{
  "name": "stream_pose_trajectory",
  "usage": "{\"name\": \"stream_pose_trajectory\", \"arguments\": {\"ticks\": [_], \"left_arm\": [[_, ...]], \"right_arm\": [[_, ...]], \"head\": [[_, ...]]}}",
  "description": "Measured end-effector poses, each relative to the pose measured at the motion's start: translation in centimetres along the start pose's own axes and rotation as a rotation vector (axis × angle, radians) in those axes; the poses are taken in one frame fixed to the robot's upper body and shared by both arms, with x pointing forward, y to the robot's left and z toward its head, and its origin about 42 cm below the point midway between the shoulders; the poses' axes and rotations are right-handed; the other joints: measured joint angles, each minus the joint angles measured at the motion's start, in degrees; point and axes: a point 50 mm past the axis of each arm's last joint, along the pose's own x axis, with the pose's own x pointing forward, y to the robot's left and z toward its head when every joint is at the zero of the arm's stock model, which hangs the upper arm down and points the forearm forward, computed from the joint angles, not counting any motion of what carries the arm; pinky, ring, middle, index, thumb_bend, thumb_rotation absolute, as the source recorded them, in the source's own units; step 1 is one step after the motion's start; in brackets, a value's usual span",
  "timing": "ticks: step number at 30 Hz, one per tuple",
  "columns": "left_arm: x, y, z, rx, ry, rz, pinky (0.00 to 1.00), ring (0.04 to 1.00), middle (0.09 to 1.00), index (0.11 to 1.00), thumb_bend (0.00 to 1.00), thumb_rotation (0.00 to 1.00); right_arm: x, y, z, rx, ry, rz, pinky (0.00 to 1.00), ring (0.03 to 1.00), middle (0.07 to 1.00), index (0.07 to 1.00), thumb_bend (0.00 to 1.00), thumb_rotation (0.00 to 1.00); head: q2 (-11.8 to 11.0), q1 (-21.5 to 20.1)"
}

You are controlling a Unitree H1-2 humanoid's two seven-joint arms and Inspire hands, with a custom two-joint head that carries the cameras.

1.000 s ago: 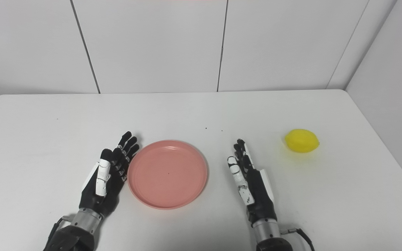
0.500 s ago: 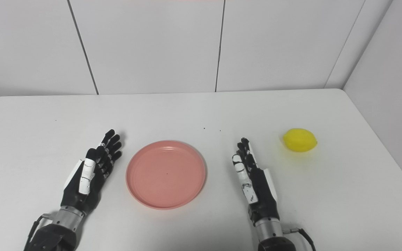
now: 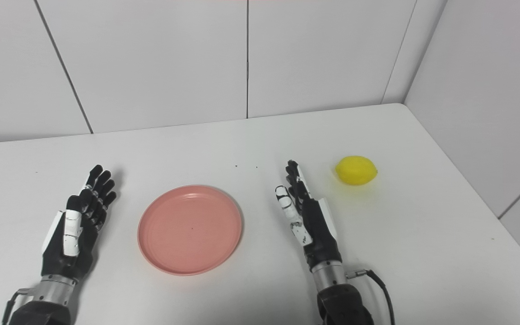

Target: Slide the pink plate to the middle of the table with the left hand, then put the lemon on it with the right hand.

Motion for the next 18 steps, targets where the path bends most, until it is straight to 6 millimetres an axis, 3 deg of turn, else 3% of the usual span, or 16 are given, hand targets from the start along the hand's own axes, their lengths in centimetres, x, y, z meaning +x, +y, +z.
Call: {"name": "stream_pose_trajectory", "arguments": {"ticks": [5, 8, 12, 14, 18], "left_arm": [[0.0, 0.0, 0.0, -0.002, 0.0, 0.002, 1.0, 1.0, 1.0, 1.0, 0.8, 1.0], [0.0, 0.0, 0.0, -0.002, 0.0, 0.002, 1.0, 1.0, 1.0, 1.0, 0.8, 1.0], [0.1, 0.0, 0.0, -0.004, -0.001, 0.002, 1.0, 1.0, 1.0, 1.0, 0.8, 1.0], [0.1, 0.0, -0.1, -0.006, 0.001, 0.001, 1.0, 1.0, 1.0, 1.0, 0.82, 1.0], [0.1, 0.0, -0.1, -0.007, 0.004, 0.002, 1.0, 1.0, 1.0, 1.0, 0.82, 1.0]], "right_arm": [[1.1, -2.4, 2.2, -0.182, -0.105, -0.043, 0.98, 0.983, 0.968, 0.974, 0.64, 0.84], [1.8, -3.6, 4.5, -0.304, -0.202, -0.072, 0.97, 0.975, 0.963, 0.973, 0.68, 0.78], [2.6, -5.2, 5.3, -0.478, -0.219, -0.09, 0.94, 0.953, 0.955, 0.963, 0.7, 0.67], [3.3, -6.7, 5.8, -0.564, -0.202, -0.115, 0.86, 0.921, 0.946, 0.952, 0.74, 0.58], [4.6, -8.8, 6.7, -0.67, -0.198, -0.154, 0.82, 0.915, 0.948, 0.947, 0.77, 0.51]], "head": [[-0.4, -0.6], [-0.6, -1.6], [-0.7, -1.7], [-0.7, -1.7], [-0.6, -1.7]]}}
